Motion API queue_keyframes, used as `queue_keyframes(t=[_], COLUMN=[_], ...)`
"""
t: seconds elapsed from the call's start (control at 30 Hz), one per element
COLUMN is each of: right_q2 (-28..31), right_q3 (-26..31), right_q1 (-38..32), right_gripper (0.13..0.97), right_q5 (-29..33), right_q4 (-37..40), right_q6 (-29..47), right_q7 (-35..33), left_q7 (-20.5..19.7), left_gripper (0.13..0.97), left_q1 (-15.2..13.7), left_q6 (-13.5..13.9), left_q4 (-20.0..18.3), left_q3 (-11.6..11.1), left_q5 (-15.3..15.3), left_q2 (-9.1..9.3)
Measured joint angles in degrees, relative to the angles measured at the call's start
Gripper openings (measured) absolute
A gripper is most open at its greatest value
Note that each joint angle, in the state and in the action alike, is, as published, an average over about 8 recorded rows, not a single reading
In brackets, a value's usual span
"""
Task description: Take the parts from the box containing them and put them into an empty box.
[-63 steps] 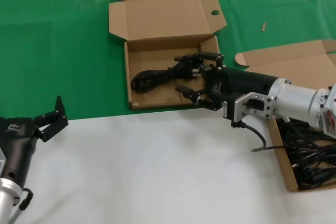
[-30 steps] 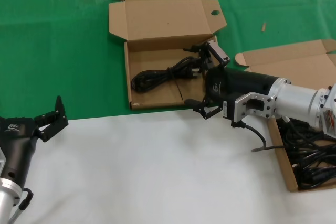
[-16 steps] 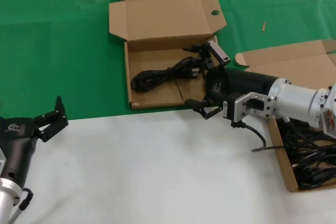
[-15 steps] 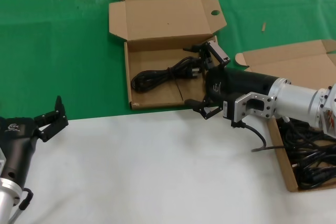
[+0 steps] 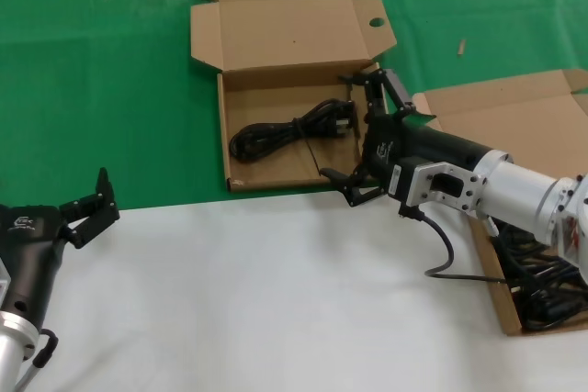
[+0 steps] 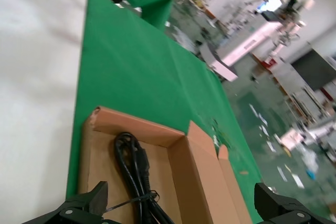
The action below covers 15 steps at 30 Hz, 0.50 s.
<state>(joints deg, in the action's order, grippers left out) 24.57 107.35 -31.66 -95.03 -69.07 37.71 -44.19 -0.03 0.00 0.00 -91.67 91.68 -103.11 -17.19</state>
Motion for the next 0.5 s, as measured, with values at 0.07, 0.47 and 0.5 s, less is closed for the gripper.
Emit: queue_keyframes(t=[0.07,0.47,0.5], right_q2=[-0.23,-1.59,-1.70], right_q3=[-0.48,-3.39,-3.63], right_q1=[0.98,6.83,7.31], right_gripper=[0.966,0.966,0.966], right_q5=[-0.25,-1.75,-1.87], right_q4=[-0.70,-4.89,-5.23], right_q6=[-1.16,-8.15,-8.72], right_q7=[1.36,9.58,10.24], left_q7=[0.00,0.00,0.00], left_gripper=[0.966,0.966,0.966], left_q1=[0.00,0.00,0.00], left_q6=[0.00,0.00,0.00], left_q4=[0.00,0.00,0.00], left_q3=[0.00,0.00,0.00], left_q5=[0.00,-0.01,-0.01], left_q2=[0.00,0.00,0.00])
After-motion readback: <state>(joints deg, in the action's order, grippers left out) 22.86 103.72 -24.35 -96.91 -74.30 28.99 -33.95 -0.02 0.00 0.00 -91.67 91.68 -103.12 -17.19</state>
